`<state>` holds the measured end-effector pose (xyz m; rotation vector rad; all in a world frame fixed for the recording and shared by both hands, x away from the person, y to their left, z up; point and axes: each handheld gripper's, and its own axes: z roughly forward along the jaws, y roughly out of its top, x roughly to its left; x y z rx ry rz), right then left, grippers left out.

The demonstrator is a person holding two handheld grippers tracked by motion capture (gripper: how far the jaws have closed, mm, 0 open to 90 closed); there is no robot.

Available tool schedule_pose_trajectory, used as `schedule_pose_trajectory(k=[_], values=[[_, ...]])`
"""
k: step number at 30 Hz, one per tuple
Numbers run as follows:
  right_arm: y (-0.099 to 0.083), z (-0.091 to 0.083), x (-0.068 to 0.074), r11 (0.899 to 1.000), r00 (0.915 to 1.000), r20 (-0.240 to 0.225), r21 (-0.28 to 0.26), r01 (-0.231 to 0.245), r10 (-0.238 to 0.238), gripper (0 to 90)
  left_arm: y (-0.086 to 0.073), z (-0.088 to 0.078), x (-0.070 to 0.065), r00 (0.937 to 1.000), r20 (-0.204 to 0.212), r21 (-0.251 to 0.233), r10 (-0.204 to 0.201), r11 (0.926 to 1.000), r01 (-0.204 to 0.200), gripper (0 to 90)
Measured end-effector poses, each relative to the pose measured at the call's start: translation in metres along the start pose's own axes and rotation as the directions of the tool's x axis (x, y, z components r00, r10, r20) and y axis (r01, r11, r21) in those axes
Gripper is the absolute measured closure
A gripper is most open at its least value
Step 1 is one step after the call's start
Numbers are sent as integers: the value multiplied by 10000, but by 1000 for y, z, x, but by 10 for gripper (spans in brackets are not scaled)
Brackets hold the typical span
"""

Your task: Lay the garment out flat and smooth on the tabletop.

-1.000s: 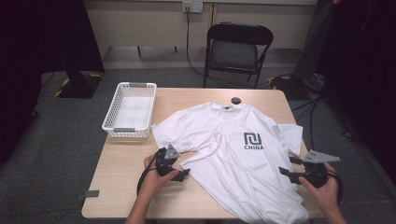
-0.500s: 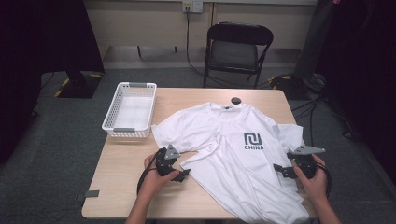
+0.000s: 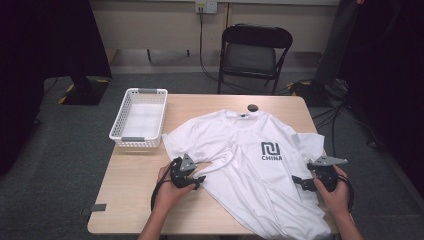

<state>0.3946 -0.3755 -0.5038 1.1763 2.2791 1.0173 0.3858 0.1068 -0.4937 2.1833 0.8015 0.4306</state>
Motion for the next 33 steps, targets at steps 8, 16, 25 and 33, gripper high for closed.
schedule_pose_trajectory(k=[8,16,25,33], values=[[0,0,0,10000,10000,-3,0,-6,6,123,4,-1,-3,9982,395,559,446,9973,-468,858],[0,0,0,10000,10000,-2,2,2,-2,123,-1,-15,-4,9950,979,693,-179,9975,111,871],[0,0,0,10000,10000,0,0,-5,5,123,-20,-41,-13,9877,1499,645,-444,9973,350,869],[0,0,0,10000,10000,-2,3,-1,1,123,-43,-59,-27,9814,1755,1061,-780,9925,599,862]])
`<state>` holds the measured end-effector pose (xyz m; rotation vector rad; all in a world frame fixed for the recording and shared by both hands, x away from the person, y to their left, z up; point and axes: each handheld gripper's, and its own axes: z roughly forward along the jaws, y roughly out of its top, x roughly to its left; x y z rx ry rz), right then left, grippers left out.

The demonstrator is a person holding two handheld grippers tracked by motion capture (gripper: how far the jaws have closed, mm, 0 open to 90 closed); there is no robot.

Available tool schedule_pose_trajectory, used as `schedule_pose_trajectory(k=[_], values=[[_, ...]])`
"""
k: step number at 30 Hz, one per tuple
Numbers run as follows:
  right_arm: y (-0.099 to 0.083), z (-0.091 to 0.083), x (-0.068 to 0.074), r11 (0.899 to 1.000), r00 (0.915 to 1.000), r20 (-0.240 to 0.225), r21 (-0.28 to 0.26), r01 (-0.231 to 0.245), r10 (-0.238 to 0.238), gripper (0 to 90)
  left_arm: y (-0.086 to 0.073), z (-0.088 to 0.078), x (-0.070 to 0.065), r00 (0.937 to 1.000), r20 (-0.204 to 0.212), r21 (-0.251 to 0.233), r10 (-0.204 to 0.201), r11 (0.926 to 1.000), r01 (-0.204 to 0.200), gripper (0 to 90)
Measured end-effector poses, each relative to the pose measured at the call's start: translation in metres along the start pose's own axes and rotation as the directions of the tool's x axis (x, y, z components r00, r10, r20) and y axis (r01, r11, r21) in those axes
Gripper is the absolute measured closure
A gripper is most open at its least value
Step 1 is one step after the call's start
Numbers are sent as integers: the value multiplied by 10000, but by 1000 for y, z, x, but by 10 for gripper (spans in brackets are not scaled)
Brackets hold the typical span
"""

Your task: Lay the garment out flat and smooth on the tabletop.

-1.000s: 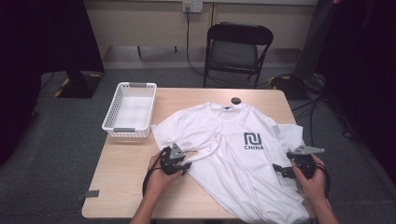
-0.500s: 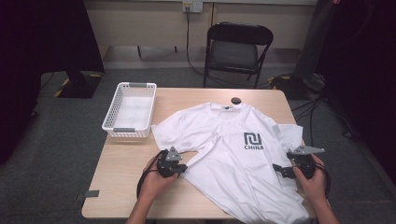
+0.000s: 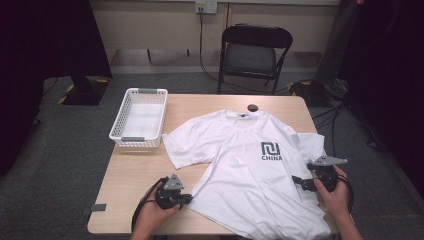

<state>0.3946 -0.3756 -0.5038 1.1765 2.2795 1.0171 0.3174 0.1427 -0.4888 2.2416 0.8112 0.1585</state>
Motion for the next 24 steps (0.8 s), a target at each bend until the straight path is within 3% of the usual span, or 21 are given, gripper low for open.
schedule_pose_trajectory(k=[2,3,7,11,14,17,19,20,22,24], values=[[0,0,0,10000,10000,-1,0,-4,4,123,-4,-3,-3,9999,-148,-2,17,10000,-17,837],[0,0,0,10000,10000,-1,0,-4,4,123,-5,-4,-4,9996,-279,-135,21,9999,-24,784],[0,0,0,10000,10000,-1,-1,-4,4,123,-1,-4,0,9974,-716,-656,91,9978,-138,482],[0,0,0,10000,10000,-2,-2,-3,3,123,18,3,10,9933,-1139,-1150,-204,9933,72,396],[0,0,0,10000,10000,-2,-1,-3,3,123,33,20,18,9895,-1418,-1353,-275,9908,82,412],[0,0,0,10000,10000,-2,0,-4,4,123,44,39,24,9896,-1419,-1183,-245,9929,76,500],[0,0,0,10000,10000,-3,-1,-3,3,123,46,46,25,9897,-1400,-831,-286,9964,170,618],[0,0,0,10000,10000,0,0,-5,5,123,45,47,26,9903,-1363,-1023,-283,9946,143,633],[0,0,0,10000,10000,-5,-1,-5,5,122,45,44,27,9915,-1194,-850,-513,9955,413,777],[0,0,0,10000,10000,-3,-2,-5,5,123,43,39,26,9917,-1149,-588,-581,9969,516,864]])
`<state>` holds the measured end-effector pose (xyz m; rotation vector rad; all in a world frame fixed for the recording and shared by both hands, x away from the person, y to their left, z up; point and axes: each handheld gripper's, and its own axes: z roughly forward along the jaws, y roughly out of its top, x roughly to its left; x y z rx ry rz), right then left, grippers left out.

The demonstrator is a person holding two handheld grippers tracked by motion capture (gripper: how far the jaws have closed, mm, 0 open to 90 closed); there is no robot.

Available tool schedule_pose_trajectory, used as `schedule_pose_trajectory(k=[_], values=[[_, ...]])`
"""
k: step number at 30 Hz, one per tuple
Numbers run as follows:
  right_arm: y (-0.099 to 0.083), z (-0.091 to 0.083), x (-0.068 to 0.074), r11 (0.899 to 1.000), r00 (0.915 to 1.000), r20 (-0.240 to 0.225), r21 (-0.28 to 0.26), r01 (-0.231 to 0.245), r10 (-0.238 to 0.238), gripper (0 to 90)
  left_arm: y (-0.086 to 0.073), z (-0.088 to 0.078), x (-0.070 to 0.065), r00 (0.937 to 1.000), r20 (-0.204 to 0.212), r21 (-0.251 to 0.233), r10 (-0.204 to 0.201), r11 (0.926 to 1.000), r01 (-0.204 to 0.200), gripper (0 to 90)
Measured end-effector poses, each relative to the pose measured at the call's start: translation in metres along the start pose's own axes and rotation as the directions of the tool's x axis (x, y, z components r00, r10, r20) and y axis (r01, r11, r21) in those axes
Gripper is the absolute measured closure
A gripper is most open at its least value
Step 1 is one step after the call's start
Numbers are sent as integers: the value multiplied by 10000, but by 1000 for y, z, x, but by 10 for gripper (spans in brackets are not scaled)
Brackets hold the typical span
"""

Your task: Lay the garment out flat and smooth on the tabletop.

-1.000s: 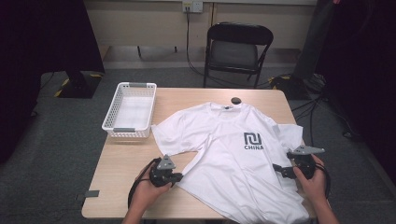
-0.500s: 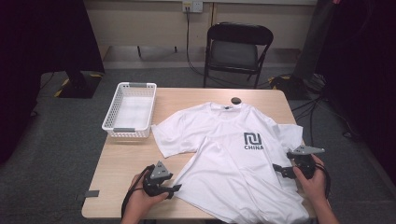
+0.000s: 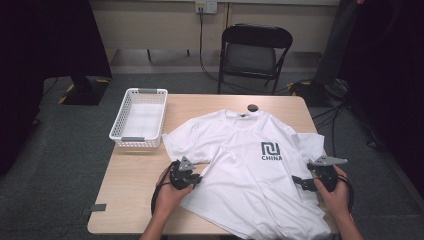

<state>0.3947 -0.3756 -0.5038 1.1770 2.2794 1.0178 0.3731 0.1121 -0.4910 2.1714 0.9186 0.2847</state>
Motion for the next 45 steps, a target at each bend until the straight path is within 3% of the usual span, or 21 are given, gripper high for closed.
schedule_pose_trajectory(k=[11,20,23,25,30,33,37,38,40,44,45], values=[[0,0,0,10000,10000,0,0,-1,1,123,-33,-38,-11,9978,550,269,370,9989,-385,891],[0,0,0,10000,10000,0,2,-3,3,123,-63,-64,-20,9964,703,446,467,9978,-499,886],[0,0,0,10000,10000,0,0,-1,1,123,-67,-70,-22,9967,681,523,434,9975,-470,865],[0,0,0,10000,10000,0,1,-3,3,123,-68,-71,-23,9972,688,466,301,9984,-333,780],[0,0,0,10000,10000,0,0,1,-1,123,-55,-65,-18,9994,201,-296,273,9992,-267,528],[0,0,0,10000,10000,-1,0,-1,1,122,-38,-53,-13,9997,-47,-496,247,9985,-249,505],[0,0,0,10000,10000,0,0,0,0,123,-22,-37,-7,10000,-57,-627,-71,9980,67,514],[0,0,0,10000,10000,1,-1,1,-1,123,-13,-27,-5,9995,-125,-600,-303,9978,295,531],[0,0,0,10000,10000,0,1,-1,1,123,-6,-17,-2,9985,-445,-567,-321,9980,296,538],[0,0,0,10000,10000,-1,0,-1,1,123,-1,-7,2,9972,-688,-111,-282,9996,275,673],[0,0,0,10000,10000,1,0,-1,1,123,-2,-5,3,9981,-574,79,-231,9997,236,724]])
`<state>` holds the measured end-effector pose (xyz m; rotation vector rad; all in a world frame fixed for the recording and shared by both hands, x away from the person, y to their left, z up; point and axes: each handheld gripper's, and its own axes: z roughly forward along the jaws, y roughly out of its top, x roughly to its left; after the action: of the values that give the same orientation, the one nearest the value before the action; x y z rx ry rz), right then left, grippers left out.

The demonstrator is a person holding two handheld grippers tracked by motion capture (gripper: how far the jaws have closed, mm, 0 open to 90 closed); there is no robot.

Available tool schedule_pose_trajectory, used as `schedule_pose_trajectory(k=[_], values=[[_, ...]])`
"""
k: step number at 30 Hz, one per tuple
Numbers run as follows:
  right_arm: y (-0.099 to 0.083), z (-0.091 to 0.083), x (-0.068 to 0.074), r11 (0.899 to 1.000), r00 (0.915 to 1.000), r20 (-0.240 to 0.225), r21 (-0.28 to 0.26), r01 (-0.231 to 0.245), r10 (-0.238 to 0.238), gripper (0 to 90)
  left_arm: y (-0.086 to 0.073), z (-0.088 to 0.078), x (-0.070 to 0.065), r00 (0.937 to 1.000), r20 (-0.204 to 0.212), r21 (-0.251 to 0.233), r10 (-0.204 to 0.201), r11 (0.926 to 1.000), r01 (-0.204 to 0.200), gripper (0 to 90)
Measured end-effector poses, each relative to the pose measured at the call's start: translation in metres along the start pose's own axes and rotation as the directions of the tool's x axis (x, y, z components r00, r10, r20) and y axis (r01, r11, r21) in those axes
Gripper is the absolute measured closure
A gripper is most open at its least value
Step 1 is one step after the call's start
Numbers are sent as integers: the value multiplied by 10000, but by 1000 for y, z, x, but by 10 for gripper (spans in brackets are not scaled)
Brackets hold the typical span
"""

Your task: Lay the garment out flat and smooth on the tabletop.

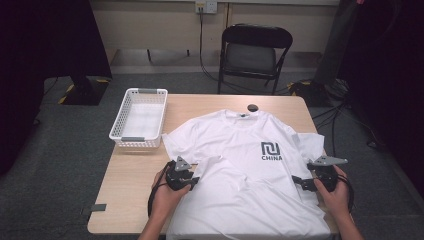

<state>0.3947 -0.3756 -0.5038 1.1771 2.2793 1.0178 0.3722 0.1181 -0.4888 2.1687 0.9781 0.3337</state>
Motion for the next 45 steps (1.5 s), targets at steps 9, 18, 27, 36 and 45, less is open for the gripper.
schedule_pose_trajectory(k=[9,18,27,36,45], values=[[0,0,0,10000,10000,-1,1,0,0,122,-11,-17,-6,9980,615,433,137,9989,-164,873],[0,0,0,10000,10000,-1,0,0,0,122,-43,-47,-18,9926,1213,766,-64,9971,-29,872],[0,0,0,10000,10000,-2,-1,0,0,122,-62,-64,-27,9853,1651,857,-446,9958,307,775],[0,0,0,10000,10000,-4,-2,-1,1,123,-32,-41,-11,9977,523,389,-431,9984,411,620],[-3,-18,3,9997,9997,239,-245,53,-47,179,-28,-31,-12,10000,20,466,3,9989,-4,614]])
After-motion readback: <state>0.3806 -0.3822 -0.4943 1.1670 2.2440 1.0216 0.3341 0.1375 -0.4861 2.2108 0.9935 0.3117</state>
